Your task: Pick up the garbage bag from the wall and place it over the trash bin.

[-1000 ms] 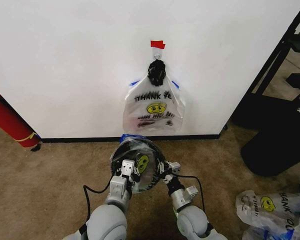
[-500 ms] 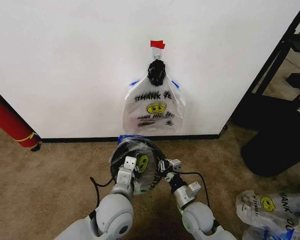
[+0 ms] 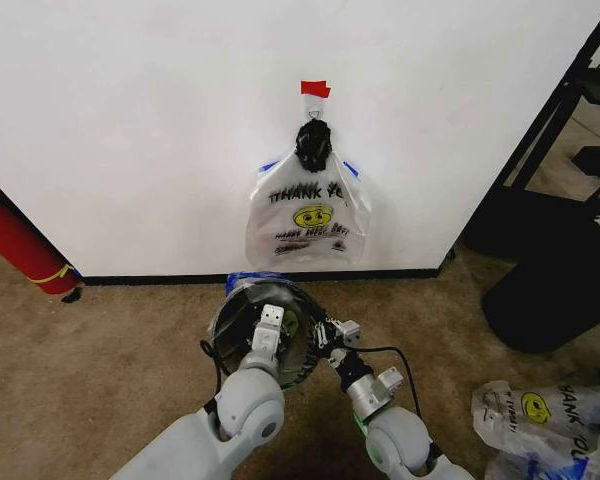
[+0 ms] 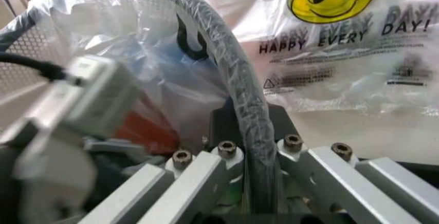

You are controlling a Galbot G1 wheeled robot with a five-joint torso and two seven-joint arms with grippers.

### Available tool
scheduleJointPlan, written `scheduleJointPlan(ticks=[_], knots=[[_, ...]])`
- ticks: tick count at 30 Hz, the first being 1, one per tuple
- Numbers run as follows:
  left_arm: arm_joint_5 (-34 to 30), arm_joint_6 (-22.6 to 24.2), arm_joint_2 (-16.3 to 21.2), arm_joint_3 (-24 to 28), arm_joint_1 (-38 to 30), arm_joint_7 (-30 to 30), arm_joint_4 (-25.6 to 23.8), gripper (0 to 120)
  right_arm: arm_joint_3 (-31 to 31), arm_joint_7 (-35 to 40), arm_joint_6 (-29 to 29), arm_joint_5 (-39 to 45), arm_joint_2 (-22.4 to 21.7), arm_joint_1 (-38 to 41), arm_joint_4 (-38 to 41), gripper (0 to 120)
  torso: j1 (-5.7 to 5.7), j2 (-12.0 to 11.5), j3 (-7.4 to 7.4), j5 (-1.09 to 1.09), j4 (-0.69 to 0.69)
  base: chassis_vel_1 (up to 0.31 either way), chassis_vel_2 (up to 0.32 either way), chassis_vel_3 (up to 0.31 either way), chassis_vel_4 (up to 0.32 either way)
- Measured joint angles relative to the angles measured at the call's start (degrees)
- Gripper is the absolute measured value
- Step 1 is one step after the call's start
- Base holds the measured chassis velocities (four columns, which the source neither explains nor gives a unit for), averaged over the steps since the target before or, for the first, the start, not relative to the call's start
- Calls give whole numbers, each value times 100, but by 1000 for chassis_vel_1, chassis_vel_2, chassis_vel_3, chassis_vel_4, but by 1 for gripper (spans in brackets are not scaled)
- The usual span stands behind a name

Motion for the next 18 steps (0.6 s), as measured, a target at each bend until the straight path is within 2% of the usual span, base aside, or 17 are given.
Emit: scheduleJointPlan(ticks=[18], knots=[[181, -142, -166, 142, -540, 48, 881, 0, 45, -211, 165, -9, -178, -217, 201, 0, 0, 0, 0, 0, -1, 0, 0, 0, 0]])
